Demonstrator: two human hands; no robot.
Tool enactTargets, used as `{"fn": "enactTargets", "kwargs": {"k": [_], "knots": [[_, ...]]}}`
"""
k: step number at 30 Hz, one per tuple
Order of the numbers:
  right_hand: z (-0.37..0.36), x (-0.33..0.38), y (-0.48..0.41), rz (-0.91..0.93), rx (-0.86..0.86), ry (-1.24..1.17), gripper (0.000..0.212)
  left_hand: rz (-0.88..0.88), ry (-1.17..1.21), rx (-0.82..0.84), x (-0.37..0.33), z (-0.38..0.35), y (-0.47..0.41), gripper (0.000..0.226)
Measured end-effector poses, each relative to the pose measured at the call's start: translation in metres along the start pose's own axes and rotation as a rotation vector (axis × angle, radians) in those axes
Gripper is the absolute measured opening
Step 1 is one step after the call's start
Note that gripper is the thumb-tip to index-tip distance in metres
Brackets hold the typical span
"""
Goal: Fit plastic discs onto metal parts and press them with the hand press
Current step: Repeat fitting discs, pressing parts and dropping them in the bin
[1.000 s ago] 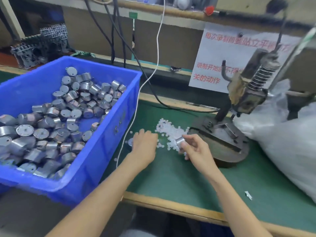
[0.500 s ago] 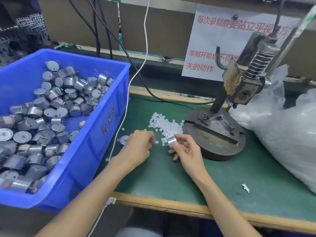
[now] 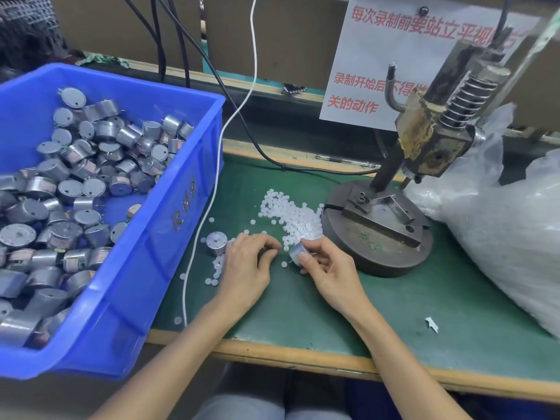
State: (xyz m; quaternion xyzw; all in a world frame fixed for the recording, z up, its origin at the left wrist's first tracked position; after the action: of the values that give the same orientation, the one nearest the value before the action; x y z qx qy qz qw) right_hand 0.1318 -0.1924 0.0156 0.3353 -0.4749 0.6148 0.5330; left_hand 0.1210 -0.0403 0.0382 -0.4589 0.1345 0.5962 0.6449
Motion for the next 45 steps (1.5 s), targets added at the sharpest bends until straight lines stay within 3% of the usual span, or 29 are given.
{"fn": "enactTargets", "kwargs": {"k": [7, 13, 22, 28, 31, 33, 35, 39, 45], "knots": [[-0.007, 0.012, 0.0, 0.14, 0.026, 0.165, 0.01, -0.061, -0.174, 0.053, 0.001, -0.004, 0.005, 0.006], [-0.007, 0.02, 0.002, 0.222, 0.006, 0.224, 0.013, -0.041, -0.189, 0.073, 0.005, -0.007, 0.006, 0.011], [-0.025, 0.045, 0.017, 0.564, 0.037, 0.44, 0.031, -0.068, -0.162, 0.084, 0.002, -0.007, 0.007, 0.023], [-0.029, 0.047, 0.019, 0.618, 0.04, 0.489, 0.024, -0.094, -0.132, 0.098, -0.001, -0.009, 0.007, 0.029], [-0.027, 0.041, 0.014, 0.533, 0.045, 0.458, 0.02, -0.088, -0.103, 0.096, -0.002, -0.008, 0.007, 0.038], [-0.019, 0.031, 0.005, 0.329, 0.036, 0.308, 0.013, -0.083, -0.02, 0.101, -0.007, -0.006, 0.008, 0.046], [-0.01, 0.017, -0.001, 0.031, 0.025, 0.009, 0.006, -0.104, 0.058, 0.125, -0.017, -0.006, 0.008, 0.048], [0.006, -0.007, 0.001, -0.48, -0.054, -0.6, 0.023, -0.14, 0.139, 0.089, -0.047, -0.01, -0.008, 0.039], [0.062, -0.008, -0.009, -0.567, -0.201, -0.641, 0.019, -0.242, 0.118, 0.151, -0.106, -0.062, -0.038, 0.033]]}}
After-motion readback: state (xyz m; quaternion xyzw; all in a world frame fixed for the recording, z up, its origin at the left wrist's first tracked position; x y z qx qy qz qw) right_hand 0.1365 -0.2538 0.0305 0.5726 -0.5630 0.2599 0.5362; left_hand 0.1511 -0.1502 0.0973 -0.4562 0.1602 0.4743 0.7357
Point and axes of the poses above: each hand's wrist, its own y-axis away from the middle knuckle, its own z-axis out of the back of the hand, x = y × z, the point moved 10 cm from there along -y, towards the middle knuckle, and after that the axes turned 9 degrees about -x, right-handed, at the moved point
